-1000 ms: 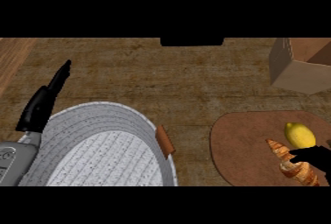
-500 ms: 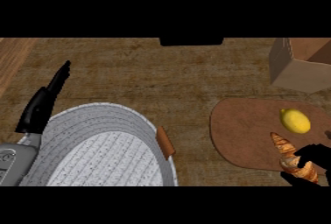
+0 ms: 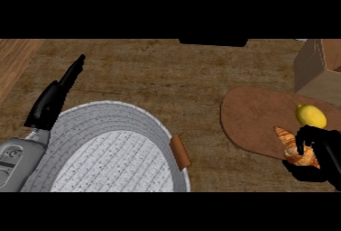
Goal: Pick the croissant from the cutting board and place it in the cardboard box
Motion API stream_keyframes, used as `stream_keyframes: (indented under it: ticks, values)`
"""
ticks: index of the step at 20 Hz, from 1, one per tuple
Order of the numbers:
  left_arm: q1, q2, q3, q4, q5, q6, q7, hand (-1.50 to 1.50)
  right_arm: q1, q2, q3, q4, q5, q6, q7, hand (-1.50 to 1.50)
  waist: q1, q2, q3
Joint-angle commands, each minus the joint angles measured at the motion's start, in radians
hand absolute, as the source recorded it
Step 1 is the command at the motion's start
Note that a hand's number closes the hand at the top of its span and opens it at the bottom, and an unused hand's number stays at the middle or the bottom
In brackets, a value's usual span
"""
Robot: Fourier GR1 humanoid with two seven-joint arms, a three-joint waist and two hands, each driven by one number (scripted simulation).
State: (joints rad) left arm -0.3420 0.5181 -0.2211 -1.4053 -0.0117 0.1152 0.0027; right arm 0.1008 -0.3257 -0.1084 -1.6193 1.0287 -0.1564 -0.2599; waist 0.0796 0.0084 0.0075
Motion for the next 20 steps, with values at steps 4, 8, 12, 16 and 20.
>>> stream_keyframes:
  ticks: [4, 8, 12, 16, 20]
  values:
    - [0.042, -0.078, -0.044, 0.084, 0.024, 0.001, 0.036, 0.00, -0.345, 0.061, 0.095, 0.014, 0.231, 0.245, 0.416, 1.50, 0.011, 0.009, -0.017]
    - [0.076, -0.089, -0.054, 0.083, 0.026, 0.014, 0.050, 0.00, -0.527, 0.098, 0.119, 0.013, 0.326, 0.330, 0.582, 1.50, -0.019, -0.006, -0.013]
    - [0.098, -0.083, -0.032, 0.100, 0.031, 0.020, 0.016, 0.00, -0.682, 0.126, 0.106, 0.018, 0.380, 0.438, 0.731, 1.50, -0.043, -0.007, -0.012]
    - [0.128, -0.065, -0.007, 0.132, 0.037, 0.010, -0.042, 0.00, -0.795, 0.104, 0.040, 0.041, 0.368, 0.521, 0.793, 1.50, -0.061, -0.004, -0.011]
    - [0.182, -0.049, 0.003, 0.081, 0.040, 0.020, -0.049, 0.00, -0.840, 0.065, -0.055, 0.038, 0.327, 0.540, 0.814, 1.50, -0.065, -0.009, -0.009]
